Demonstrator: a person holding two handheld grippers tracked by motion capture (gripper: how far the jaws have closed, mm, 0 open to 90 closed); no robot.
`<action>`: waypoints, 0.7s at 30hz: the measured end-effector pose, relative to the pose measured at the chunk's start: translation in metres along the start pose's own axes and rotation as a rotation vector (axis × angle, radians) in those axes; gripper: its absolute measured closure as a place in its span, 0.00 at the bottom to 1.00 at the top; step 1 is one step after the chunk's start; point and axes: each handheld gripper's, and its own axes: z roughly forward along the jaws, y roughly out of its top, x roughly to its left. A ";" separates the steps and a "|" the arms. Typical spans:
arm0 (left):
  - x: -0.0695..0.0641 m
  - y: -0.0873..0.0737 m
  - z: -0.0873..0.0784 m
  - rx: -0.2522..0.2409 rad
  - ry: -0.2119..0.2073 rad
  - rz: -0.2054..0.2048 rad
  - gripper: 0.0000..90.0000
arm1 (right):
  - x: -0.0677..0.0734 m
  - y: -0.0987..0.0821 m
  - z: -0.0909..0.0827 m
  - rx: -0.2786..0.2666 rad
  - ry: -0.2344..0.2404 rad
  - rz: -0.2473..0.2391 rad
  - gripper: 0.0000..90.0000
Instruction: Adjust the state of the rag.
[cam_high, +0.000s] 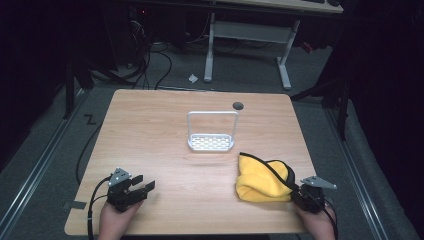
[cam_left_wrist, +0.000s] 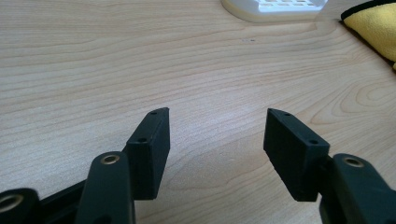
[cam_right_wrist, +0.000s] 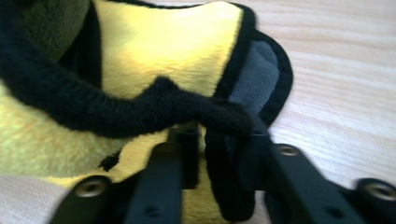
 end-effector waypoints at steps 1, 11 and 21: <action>-0.001 0.000 0.000 0.002 -0.001 0.003 0.46 | 0.002 0.001 0.000 0.003 0.000 -0.013 0.90; -0.008 0.002 0.002 0.006 -0.024 0.029 0.46 | 0.032 0.011 0.010 0.015 0.054 -0.083 0.90; -0.024 0.004 0.006 0.012 -0.075 0.060 0.47 | 0.080 0.024 0.023 0.035 0.107 -0.182 0.90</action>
